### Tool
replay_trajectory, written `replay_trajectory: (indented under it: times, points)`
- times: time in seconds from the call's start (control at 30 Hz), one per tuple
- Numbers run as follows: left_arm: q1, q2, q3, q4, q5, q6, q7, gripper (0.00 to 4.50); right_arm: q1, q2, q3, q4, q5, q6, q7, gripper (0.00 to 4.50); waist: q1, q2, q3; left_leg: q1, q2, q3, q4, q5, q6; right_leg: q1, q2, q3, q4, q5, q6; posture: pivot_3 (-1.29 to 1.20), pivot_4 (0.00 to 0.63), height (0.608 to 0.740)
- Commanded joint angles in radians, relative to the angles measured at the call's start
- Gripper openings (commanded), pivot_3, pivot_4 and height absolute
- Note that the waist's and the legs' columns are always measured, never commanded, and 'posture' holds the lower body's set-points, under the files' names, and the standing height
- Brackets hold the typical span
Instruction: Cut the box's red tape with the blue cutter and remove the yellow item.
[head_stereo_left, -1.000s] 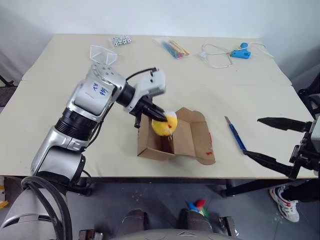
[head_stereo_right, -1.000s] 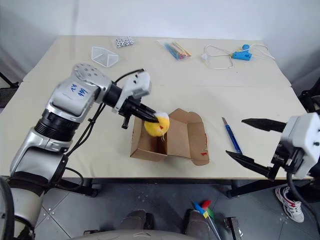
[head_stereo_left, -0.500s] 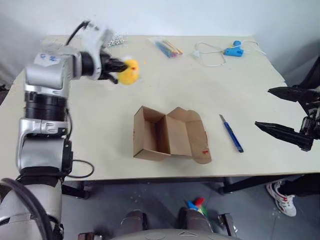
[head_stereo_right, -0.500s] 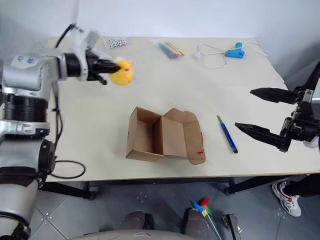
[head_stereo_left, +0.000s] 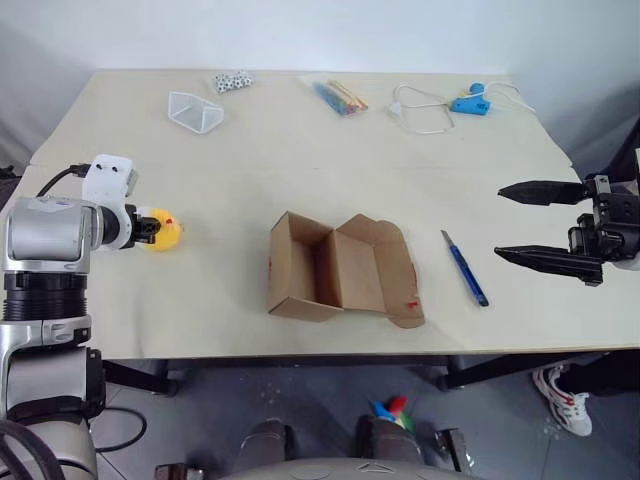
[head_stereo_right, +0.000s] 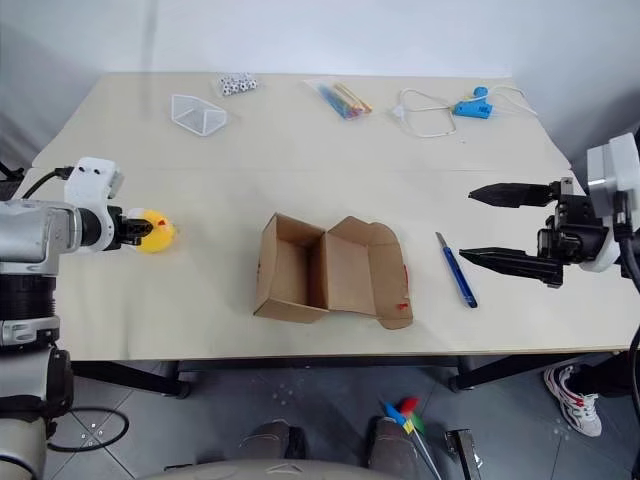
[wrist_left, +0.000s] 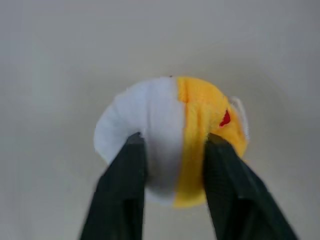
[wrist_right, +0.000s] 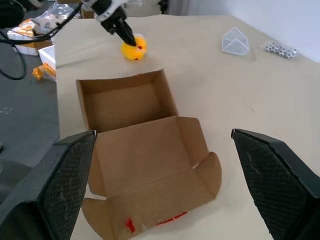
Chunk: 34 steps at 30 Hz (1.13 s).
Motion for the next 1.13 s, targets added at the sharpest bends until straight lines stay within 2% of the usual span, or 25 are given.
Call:
replay_trajectory:
  times: [0.03,0.1,0.2,0.23,0.3,0.43,0.57,0.73,0.8,0.87,1.0,1.13]
  points:
    - [0.013,0.044,0.037,-0.075,-0.019,0.031,0.004,2.76,-0.040,0.010,0.008,0.016,-0.012,-0.024,0.017,4.50,0.001,0.000,0.000,0.000,0.000,0.000,0.000,0.000,0.000,0.000,0.000,0.000,0.000,0.000,0.000,0.00,0.150,0.740]
    - [-0.001,0.061,0.072,-0.112,-0.042,0.027,-0.007,3.38,-0.064,0.013,0.024,0.038,-0.022,-0.030,0.026,4.50,0.000,0.000,0.000,0.000,0.000,0.000,0.000,0.000,0.000,0.000,0.000,0.000,0.000,0.000,0.000,0.00,0.150,0.740]
    - [0.008,0.128,0.087,-0.243,-0.115,-0.078,-0.114,4.29,-0.093,0.014,0.040,0.070,-0.035,-0.043,0.047,4.50,0.000,0.000,0.000,0.000,0.001,0.000,0.000,0.000,-0.001,0.000,0.000,0.000,0.000,0.000,0.000,0.00,0.150,0.740]
    - [0.022,0.144,0.101,-0.277,-0.147,-0.113,-0.158,4.47,-0.097,0.014,0.042,0.075,-0.036,-0.045,0.052,4.50,0.001,0.000,0.000,0.000,0.001,0.000,0.000,-0.001,-0.001,-0.001,0.000,0.000,0.000,0.000,0.000,0.00,0.150,0.740]
    - [0.061,0.163,0.128,-0.319,-0.192,-0.194,-0.224,4.47,-0.102,0.014,0.042,0.082,-0.041,-0.048,0.059,4.50,0.001,0.000,0.000,0.000,0.001,0.000,0.000,-0.001,-0.002,-0.001,0.000,0.000,0.000,0.000,0.000,0.00,0.150,0.740]
    - [0.160,0.139,0.213,-0.382,-0.280,-0.372,-0.317,4.47,-0.096,0.017,0.032,0.098,-0.049,-0.057,0.063,4.50,0.000,0.002,0.001,0.001,0.001,0.001,-0.001,-0.001,-0.002,0.000,0.000,0.000,0.000,0.000,-0.001,0.00,0.150,0.740]
    - [0.298,0.006,0.301,-0.482,-0.406,-0.590,-0.407,4.47,0.004,-0.006,0.009,0.107,-0.092,-0.109,0.101,4.50,0.002,0.002,0.001,0.001,0.001,0.001,0.000,-0.001,-0.002,0.000,0.000,0.000,0.000,-0.001,-0.002,0.00,0.150,0.740]
    - [0.468,-0.005,0.288,-0.553,-0.491,-0.564,-0.453,4.47,0.086,0.008,-0.032,0.140,-0.112,-0.145,0.080,4.50,0.000,0.004,0.002,0.001,0.001,0.002,-0.001,-0.001,-0.001,0.000,0.000,0.000,-0.001,-0.001,-0.001,0.00,0.150,0.740]
    - [0.638,0.024,0.279,-0.498,-0.469,-0.685,-0.593,4.47,0.206,0.014,-0.067,0.175,-0.152,-0.227,0.117,4.50,-0.002,0.004,0.002,0.002,0.001,0.002,0.000,-0.001,-0.002,0.000,0.000,0.001,-0.001,-0.001,-0.002,0.00,0.150,0.740]
    - [0.737,0.062,0.280,-0.425,-0.448,-0.772,-0.686,4.47,0.283,0.012,-0.077,0.206,-0.185,-0.280,0.144,4.50,-0.003,0.004,0.001,0.011,0.001,0.003,-0.006,-0.002,-0.003,0.005,0.001,0.001,-0.002,-0.001,-0.002,0.00,0.150,0.740]
    - [0.793,0.083,0.303,-0.316,-0.449,-0.849,-0.722,4.47,0.362,0.005,-0.045,0.324,-0.284,-0.502,0.205,4.50,-0.002,0.006,0.003,0.011,0.002,0.004,-0.008,-0.001,-0.002,0.004,0.000,0.002,-0.007,-0.003,-0.005,0.00,0.150,0.740]
    - [0.780,0.070,0.299,-0.249,-0.445,-0.903,-0.704,4.47,0.326,0.040,-0.065,0.378,-0.274,-0.506,0.119,4.50,-0.006,0.008,0.002,0.013,0.004,0.004,-0.009,-0.001,-0.002,0.004,-0.002,0.004,-0.007,-0.003,-0.005,0.00,0.150,0.740]
